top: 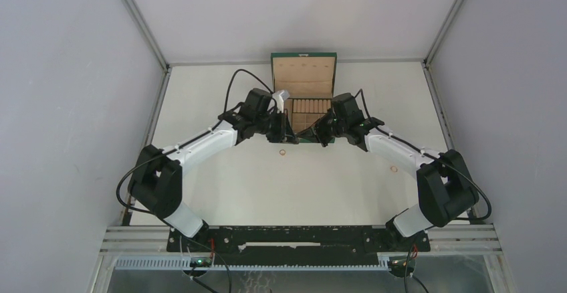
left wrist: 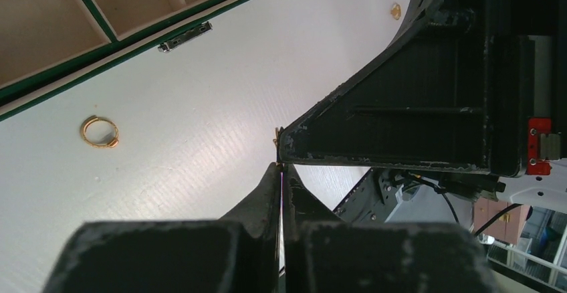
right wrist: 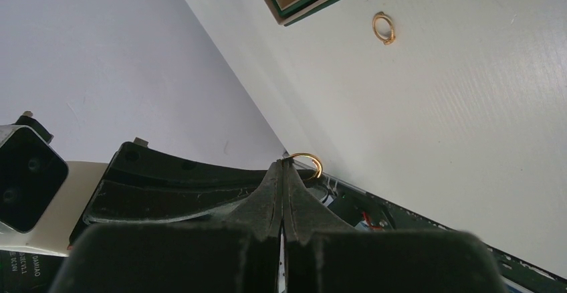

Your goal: Organize the mixed jewelry

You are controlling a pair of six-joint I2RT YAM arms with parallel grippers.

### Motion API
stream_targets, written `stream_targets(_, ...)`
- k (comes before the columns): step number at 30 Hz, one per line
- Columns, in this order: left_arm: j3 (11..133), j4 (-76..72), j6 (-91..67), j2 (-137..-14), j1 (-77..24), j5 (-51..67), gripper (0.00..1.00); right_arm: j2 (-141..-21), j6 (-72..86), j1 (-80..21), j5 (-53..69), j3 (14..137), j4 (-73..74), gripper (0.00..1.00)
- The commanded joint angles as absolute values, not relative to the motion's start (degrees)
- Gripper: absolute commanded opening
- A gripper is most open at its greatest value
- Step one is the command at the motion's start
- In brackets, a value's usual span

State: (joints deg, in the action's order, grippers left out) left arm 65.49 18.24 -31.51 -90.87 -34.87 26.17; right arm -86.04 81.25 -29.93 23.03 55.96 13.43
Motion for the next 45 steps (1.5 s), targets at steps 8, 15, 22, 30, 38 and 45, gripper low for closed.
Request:
stream_targets(8,67.6,17.5,-31.5,-88.7,-34.9,26.9,0.00,-81.6,75.1,-30.3,23.0,56.3,14.3,0.18)
stream_targets(15,67.8,17.6,-31.2,-86.7,-33.8,31.4,0.00,-73.9,66.6,-28.7,21.8,56.3,17.8,0.33)
stream_targets(22,66.9,15.0,-32.9,-83.0,-31.3,41.0,0.00,-60.7,57.4,-27.3,15.6,43.7,0.9,0.55)
stream_targets(30,63.6,1.3,-44.6,-79.6,-28.4,48.8,0.00,-57.2,60.3,-22.6,31.2,34.6,-19.5,0.62)
stream_targets(38,63.0,-3.8,-48.4,-79.2,-28.3,50.1,0.00,-63.0,67.5,-23.6,37.0,33.6,-41.7,0.61)
stream_targets(45,62.1,-7.5,-51.3,-78.8,-28.3,51.3,0.00,-67.8,71.1,-24.9,37.1,34.1,-48.9,0.59)
